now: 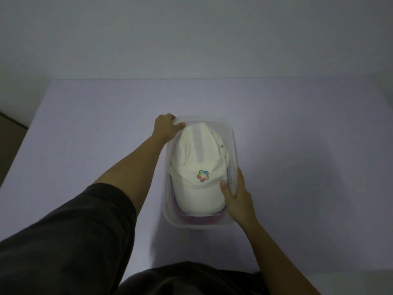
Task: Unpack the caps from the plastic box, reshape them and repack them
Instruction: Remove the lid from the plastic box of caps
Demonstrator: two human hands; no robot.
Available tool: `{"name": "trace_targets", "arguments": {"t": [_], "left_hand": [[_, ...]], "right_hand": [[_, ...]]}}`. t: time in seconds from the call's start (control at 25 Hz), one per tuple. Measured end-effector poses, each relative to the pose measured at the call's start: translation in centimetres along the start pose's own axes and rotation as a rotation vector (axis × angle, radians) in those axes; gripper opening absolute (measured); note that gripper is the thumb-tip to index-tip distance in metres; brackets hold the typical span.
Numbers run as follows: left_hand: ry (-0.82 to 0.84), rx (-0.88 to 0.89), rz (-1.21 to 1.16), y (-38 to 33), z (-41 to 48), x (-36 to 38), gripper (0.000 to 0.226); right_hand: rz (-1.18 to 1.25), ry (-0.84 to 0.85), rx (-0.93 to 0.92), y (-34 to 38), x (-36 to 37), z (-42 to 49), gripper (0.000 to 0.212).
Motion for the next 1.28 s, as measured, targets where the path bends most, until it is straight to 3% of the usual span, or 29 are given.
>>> {"name": "trace_targets", "arguments": {"t": [0.08, 0.24, 0.56, 0.8, 1.12, 1.28], "left_hand": [[-0.002, 0.004, 0.024, -0.2, 0.3, -0.3, 0.045], [0.015, -0.021, 0.032, -0.2, 0.5, 0.1, 0.056], [-0.018, -0.04, 0.018, 0.2, -0.1, 0.6, 0.055], [-0.18, -0.09, -0.177, 3.5, -7.9, 1.6, 0.039], [-0.143, -0.27, -0.252, 7.3, -19.5, 3.0, 0.054], [-0.078, -0.395, -0.296, 8.5, -22.2, 3.6, 0.047]], "right_hand": [[-0.007, -0.01, -0.003, 0.2, 0.2, -0.2, 0.07], [-0.009, -0.012, 0.002, 0.3, 0.1, -0.2, 0.069], [-0.053, -0.036, 0.015, 0.3, 0.2, -0.2, 0.068], [-0.048, -0.053, 0.016, 0.2, 0.4, -0.2, 0.067], [-0.073, -0.074, 0.0, 0.2, 0.5, -0.3, 0.066], [-0.082, -0.083, -0.018, 0.5, 0.5, -0.3, 0.066]]}}
Point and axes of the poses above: each hand's wrist, its own z-axis towards the middle knuckle, its own x-axis out of the palm, y = z × x, the point moved 7 cm from there along z, towards the middle knuckle, and after that the axes turned 4 degrees about -x, right-handed, at the moved point
